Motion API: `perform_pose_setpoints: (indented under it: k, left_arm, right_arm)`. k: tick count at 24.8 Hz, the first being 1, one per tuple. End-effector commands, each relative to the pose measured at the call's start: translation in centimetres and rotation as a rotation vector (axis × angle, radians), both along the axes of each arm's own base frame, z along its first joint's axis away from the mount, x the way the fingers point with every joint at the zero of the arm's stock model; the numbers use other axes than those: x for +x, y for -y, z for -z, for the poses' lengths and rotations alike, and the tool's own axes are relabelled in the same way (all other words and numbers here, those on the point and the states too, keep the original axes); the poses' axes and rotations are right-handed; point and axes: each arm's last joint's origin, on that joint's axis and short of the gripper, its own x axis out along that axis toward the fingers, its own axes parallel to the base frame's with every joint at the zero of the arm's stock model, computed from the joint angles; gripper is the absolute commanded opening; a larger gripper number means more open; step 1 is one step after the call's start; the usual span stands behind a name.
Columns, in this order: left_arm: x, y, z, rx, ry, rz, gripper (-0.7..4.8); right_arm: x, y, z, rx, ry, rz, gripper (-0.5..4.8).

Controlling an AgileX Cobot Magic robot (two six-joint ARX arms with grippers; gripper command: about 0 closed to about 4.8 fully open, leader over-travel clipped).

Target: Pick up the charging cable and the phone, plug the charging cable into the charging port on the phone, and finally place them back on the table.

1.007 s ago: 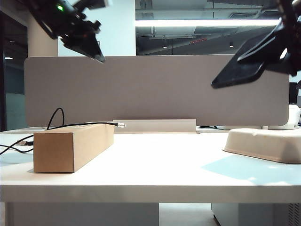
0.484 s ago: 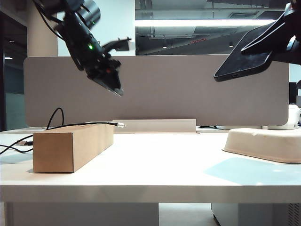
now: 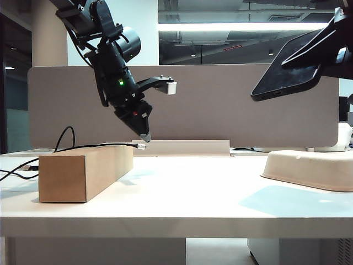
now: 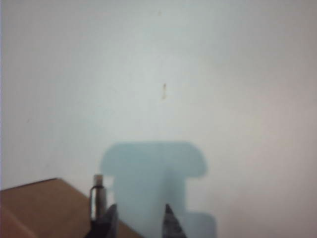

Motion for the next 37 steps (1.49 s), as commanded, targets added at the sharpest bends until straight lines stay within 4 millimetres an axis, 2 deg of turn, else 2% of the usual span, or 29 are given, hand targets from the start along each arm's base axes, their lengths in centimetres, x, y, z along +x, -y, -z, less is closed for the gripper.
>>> perform_pose_setpoints:
  k: [1, 8, 15, 16, 18, 34, 36, 37]
  left_arm:
    - [0.3, -0.2, 0.1, 0.035, 0.025, -0.011, 1.12]
    - [0.5, -0.2, 0.0, 0.030, 0.045, -0.007, 1.11]
    - [0.9, -0.1, 1.1, 0.051, 0.042, -0.018, 1.10]
    - [1.0, -0.1, 1.0, 0.048, 0.057, -0.019, 0.76]
    - [1.1, -0.1, 1.0, 0.050, 0.059, -0.021, 0.46]
    - [1.4, -0.1, 2.1, 0.071, 0.044, -0.033, 0.46]
    - [1.4, -0.1, 2.1, 0.072, 0.043, -0.034, -0.08]
    - [1.4, -0.1, 2.1, 0.072, 0.043, -0.034, -0.06]
  right_arm:
    - [0.0, 0.0, -0.6, 0.000, 0.051, -0.020, -0.09]
    - [0.0, 0.0, -0.4, -0.013, 0.042, -0.027, -0.09]
    - [0.0, 0.0, -0.4, -0.013, 0.043, -0.028, -0.09]
    - [0.0, 0.0, -0.4, -0.013, 0.043, -0.027, -0.09]
    - [0.0, 0.0, -0.4, -0.013, 0.042, -0.028, -0.09]
    - [0.0, 0.0, -0.4, -0.017, 0.045, -0.027, -0.09]
    - [0.0, 0.0, -0.4, -0.019, 0.048, -0.028, -0.09]
    - [0.0, 0.0, -0.4, -0.023, 0.052, -0.029, -0.09]
